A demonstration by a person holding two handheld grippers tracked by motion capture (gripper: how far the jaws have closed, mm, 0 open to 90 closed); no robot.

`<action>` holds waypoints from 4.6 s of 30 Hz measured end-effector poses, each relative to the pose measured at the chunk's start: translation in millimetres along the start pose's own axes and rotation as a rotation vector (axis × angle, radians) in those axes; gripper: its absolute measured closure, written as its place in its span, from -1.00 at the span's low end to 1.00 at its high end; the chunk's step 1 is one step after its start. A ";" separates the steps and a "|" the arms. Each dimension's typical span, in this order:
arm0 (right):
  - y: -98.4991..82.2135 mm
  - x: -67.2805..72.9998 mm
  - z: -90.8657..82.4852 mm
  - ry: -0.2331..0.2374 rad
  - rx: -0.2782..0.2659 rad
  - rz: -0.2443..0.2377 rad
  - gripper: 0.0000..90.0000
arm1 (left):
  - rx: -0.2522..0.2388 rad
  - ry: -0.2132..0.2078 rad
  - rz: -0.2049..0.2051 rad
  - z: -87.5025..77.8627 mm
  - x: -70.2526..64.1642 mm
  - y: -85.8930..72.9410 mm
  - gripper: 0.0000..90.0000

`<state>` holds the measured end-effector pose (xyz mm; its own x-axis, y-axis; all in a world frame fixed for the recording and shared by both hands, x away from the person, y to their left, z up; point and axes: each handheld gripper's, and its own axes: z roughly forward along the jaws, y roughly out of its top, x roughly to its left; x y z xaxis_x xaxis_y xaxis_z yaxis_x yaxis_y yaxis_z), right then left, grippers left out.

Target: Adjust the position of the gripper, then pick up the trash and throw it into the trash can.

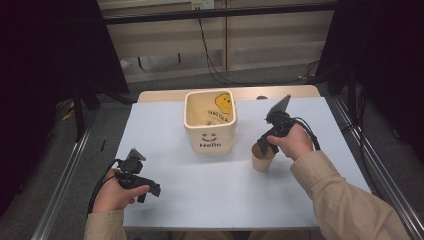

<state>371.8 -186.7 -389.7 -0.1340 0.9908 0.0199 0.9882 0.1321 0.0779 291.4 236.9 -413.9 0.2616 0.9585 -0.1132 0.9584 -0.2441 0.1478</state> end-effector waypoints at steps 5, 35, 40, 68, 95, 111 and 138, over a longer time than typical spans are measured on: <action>-0.1 -1.0 -0.5 0.004 -0.001 0.007 -0.83 | -0.009 -0.004 -0.015 1.7 0.3 0.4 -0.94; 7.0 0.9 -46.6 0.018 -0.012 0.018 -0.82 | 0.003 -0.001 0.024 2.5 -1.5 4.0 -0.94; 9.3 -0.6 -55.4 0.014 -0.007 0.017 -0.82 | 0.004 0.003 0.027 1.9 -1.0 3.9 -0.94; 19.7 18.8 -83.7 0.015 -0.004 -0.016 -0.84 | -0.007 -0.010 0.014 0.4 -1.3 3.3 -0.94; 22.9 44.7 -64.9 -0.011 0.014 -0.034 -0.85 | -0.019 -0.010 0.007 -2.4 0.0 2.0 -0.94; 22.2 42.3 -53.6 0.000 0.006 -0.025 -0.86 | -0.029 0.000 0.012 0.0 2.1 1.4 -0.94; 17.6 37.1 -21.7 0.020 0.029 -0.009 -0.85 | -0.032 -0.005 0.009 -4.7 1.8 -0.9 -0.94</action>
<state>382.7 -148.3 -366.0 -0.1440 0.9888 0.0393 0.9886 0.1421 0.0494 290.4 239.5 -409.6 0.2705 0.9557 -0.1163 0.9520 -0.2476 0.1799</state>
